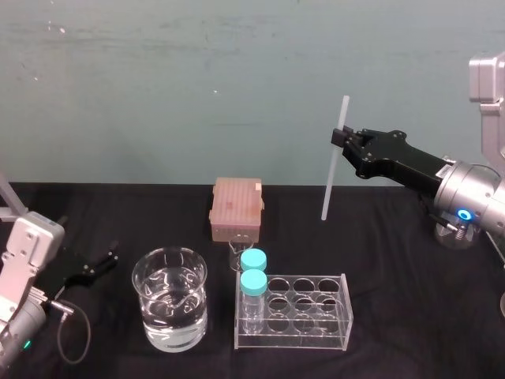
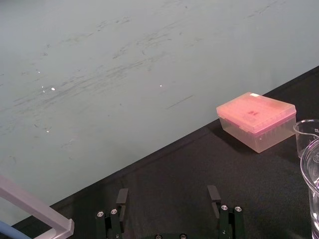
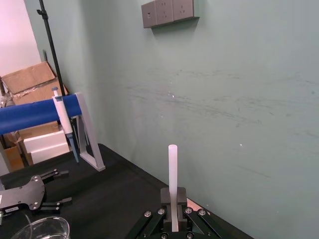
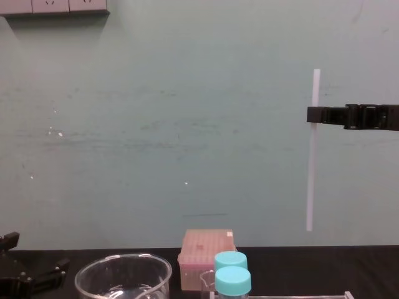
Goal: Pick up the stirring rod with one hand, then place it down.
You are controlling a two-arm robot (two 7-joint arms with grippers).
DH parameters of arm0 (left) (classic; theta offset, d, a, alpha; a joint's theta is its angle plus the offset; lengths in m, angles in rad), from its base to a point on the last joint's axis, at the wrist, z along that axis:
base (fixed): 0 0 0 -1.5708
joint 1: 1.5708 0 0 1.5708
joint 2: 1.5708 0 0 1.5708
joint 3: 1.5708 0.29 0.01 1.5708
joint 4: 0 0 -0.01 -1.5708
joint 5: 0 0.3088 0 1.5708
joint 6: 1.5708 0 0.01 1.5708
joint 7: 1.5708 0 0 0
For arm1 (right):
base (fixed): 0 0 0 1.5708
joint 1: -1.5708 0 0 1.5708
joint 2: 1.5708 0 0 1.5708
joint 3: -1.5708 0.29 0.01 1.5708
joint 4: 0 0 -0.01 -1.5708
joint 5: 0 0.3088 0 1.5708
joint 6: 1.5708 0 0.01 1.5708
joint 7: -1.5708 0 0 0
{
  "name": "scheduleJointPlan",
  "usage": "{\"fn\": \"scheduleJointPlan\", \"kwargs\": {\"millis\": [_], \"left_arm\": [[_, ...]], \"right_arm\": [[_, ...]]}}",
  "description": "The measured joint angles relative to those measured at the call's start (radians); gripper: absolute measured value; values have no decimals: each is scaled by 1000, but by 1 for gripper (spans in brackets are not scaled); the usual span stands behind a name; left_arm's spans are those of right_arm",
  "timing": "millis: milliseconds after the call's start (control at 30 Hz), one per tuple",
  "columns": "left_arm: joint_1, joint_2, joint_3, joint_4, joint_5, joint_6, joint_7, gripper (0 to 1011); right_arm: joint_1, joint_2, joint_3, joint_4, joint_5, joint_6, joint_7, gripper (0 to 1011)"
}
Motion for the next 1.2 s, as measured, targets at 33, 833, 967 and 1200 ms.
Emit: {"fn": "scheduleJointPlan", "kwargs": {"millis": [33, 833, 967, 1200], "left_arm": [[0, 0, 0, 0, 0, 0, 0, 1005], [0, 0, 0, 0, 0, 0, 0, 1005], [0, 0, 0, 0, 0, 0, 0, 1005], [0, 0, 0, 0, 0, 0, 0, 1005]], "right_arm": [[0, 0, 0, 0, 0, 0, 0, 61], [-100, 87, 91, -183, 113, 54, 16, 61], [-140, 136, 111, -236, 155, 70, 33, 61], [-206, 222, 111, -288, 205, 83, 103, 61]]}}
